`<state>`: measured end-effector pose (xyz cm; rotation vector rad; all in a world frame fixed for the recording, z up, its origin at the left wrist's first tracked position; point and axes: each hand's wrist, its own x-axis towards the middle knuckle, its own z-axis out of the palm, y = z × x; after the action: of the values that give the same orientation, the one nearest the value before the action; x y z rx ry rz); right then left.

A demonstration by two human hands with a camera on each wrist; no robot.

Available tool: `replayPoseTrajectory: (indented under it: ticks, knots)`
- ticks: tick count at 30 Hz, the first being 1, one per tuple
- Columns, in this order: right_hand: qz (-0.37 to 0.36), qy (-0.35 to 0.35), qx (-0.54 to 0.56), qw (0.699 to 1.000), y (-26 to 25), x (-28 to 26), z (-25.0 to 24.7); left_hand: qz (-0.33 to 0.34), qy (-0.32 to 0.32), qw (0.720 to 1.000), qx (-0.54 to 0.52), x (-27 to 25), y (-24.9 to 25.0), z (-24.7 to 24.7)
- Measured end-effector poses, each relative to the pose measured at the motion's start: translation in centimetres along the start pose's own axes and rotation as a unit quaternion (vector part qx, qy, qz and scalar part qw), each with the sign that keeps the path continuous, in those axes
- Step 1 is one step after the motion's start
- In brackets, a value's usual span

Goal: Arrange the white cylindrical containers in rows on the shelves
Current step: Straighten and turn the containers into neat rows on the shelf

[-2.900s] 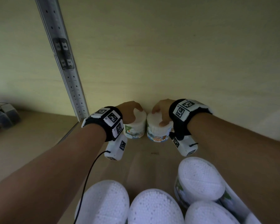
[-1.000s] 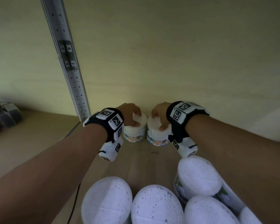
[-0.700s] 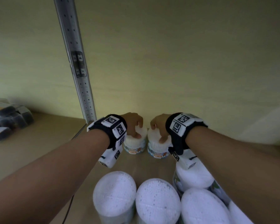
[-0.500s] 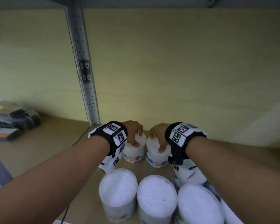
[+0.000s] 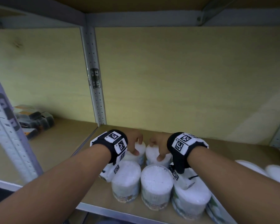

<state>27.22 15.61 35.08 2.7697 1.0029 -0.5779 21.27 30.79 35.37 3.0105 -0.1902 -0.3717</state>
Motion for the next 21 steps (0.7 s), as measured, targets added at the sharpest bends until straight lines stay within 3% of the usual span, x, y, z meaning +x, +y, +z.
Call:
replayPoseTrajectory:
  ticks: [10, 21]
  knots:
    - [0.005, 0.009, 0.068, 0.998, -1.0, -4.1, 0.2, -0.016, -0.009, 1.0, -0.006, -1.8, 1.1, 0.1]
    - [0.035, 0.105, 0.128, 0.986, 1.0, -7.7, 0.7, -0.03, 0.067, 0.996, -0.044, -3.0, 3.7, -1.0]
